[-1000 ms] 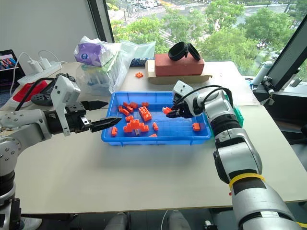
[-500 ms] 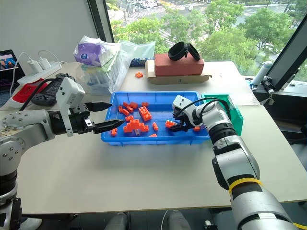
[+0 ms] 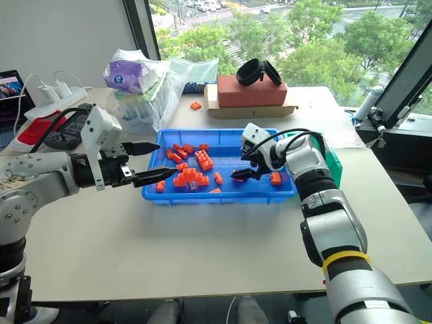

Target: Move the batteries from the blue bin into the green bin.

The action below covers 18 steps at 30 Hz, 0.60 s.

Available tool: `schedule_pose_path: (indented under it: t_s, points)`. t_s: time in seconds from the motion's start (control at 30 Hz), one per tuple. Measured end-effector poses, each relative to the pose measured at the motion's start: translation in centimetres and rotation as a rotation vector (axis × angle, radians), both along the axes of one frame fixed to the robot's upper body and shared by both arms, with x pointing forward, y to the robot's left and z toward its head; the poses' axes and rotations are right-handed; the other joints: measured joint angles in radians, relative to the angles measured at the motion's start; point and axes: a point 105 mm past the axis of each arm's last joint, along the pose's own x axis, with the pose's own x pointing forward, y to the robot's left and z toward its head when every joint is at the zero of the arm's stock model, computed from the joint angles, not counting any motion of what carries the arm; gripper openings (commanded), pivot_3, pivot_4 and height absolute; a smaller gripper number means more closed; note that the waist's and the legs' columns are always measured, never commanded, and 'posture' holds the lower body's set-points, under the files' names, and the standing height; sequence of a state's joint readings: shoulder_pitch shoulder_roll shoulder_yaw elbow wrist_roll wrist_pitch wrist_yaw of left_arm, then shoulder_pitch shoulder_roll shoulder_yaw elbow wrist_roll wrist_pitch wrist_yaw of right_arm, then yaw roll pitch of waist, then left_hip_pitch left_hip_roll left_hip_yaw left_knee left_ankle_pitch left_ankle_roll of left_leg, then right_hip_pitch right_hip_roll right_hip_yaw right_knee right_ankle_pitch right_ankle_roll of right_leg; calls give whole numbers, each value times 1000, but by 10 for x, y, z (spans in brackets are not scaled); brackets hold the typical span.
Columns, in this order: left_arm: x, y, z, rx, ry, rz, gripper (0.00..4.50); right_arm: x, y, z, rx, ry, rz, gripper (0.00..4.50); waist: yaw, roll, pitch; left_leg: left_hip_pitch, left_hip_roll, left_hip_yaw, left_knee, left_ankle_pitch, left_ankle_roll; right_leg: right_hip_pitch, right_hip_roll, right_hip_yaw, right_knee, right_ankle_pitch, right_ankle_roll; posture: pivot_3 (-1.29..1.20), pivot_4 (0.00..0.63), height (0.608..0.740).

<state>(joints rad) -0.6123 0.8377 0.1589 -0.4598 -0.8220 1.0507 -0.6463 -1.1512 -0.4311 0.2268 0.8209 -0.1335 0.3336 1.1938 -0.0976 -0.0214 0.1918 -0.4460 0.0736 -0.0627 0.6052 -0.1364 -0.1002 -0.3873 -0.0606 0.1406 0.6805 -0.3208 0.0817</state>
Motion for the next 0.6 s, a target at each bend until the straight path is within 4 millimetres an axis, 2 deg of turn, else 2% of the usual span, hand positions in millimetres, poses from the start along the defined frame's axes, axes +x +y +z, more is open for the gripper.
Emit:
schedule_pose_path:
  t_s: [0.2, 0.6]
  points:
    - [0, 1, 0, 5, 0, 1, 4500, -3, -2, -13, -15, 33, -3, 2411, -2, 0, 0, 0, 0, 0, 0, 0, 0, 0, 0, 0, 0, 0, 0, 0, 150, 740]
    - [1, 3, -2, 24, 5, 5, 4500, -3, -5, -21, -40, 47, -10, 2411, -1, 0, 0, 0, 0, 0, 0, 0, 0, 0, 0, 0, 0, 0, 0, 0, 150, 740]
